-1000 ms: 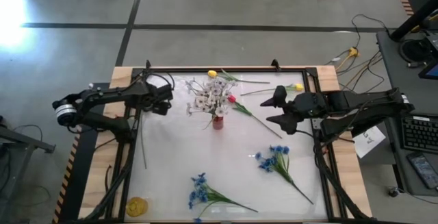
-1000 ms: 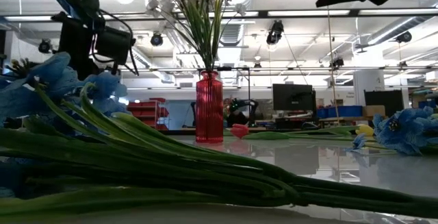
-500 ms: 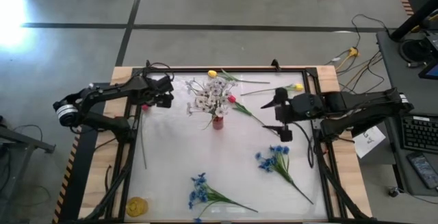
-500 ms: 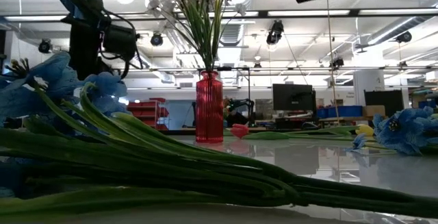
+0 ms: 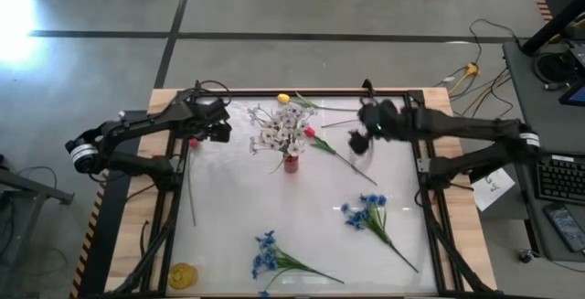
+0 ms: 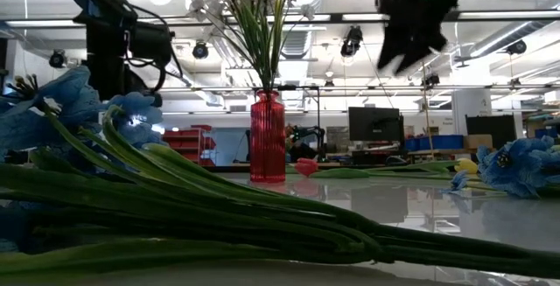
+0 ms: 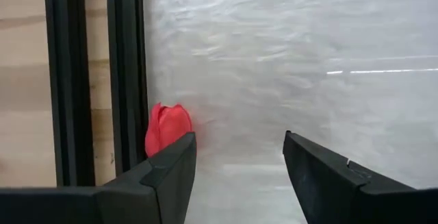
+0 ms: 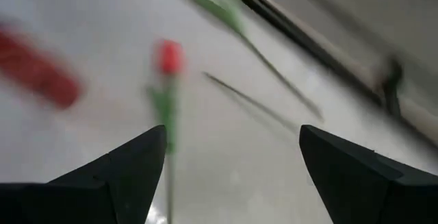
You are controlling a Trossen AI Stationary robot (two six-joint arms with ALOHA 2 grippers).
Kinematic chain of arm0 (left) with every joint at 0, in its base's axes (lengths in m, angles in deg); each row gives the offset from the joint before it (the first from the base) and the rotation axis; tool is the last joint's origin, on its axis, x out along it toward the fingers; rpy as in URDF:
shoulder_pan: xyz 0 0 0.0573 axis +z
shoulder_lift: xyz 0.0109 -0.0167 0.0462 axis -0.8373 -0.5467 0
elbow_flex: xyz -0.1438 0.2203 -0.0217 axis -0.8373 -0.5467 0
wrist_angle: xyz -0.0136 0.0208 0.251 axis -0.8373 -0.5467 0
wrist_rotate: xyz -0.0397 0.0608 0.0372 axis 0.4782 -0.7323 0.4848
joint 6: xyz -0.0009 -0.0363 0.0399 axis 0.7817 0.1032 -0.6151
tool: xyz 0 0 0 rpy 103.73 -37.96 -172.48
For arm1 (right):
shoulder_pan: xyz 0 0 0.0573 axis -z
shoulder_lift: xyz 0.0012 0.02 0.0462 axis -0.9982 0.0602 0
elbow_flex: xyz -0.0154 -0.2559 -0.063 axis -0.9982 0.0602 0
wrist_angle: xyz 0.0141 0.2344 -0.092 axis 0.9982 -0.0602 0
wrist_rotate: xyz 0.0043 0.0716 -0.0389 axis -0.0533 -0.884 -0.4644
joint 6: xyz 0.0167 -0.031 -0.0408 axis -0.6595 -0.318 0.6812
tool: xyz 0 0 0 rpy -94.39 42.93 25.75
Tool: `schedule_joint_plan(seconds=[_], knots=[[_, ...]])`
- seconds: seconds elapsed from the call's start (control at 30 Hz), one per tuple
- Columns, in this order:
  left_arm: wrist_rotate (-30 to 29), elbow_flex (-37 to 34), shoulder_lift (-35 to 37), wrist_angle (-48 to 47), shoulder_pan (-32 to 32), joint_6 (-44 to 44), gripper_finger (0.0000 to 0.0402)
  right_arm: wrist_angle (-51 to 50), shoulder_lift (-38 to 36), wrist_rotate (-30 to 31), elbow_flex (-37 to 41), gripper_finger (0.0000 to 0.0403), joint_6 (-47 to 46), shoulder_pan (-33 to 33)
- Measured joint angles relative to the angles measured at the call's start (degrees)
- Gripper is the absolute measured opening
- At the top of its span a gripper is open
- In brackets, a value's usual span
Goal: Sort flowers into vase by color
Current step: Put the right yellow tulip into the red flower vase
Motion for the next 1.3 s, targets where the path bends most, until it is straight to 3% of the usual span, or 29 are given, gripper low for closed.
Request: schedule_joint_plan(seconds=[0.2, 0.3, 0.6, 1.0, 1.3], knots=[[0.0, 0.0, 3.4, -0.2, 0.0, -3.3, 0.0205, -10.5, 5.2, -1.9, 0.0, 0.0325, -28.4, 11.8], [0.0, 0.0, 5.0, -0.1, 0.0, -4.8, 0.0205, -13.9, 7.1, 0.1, 0.5, 0.0325, -35.5, 14.0], [-0.1, 0.0, 7.3, 4.4, 0.0, -12.1, 0.0205, 0.3, 15.5, 0.5, 6.1, 0.0325, -57.9, 21.6], [1.0, 0.0, 7.4, 4.9, -0.1, -16.0, 0.0205, 6.0, 25.6, -4.6, 6.3, 0.0316, -76.1, 32.5], [4.1, 0.0, 7.9, 4.9, -0.3, -14.1, 0.0205, 7.8, 29.2, -7.4, 5.8, 0.0223, -76.1, 36.7]])
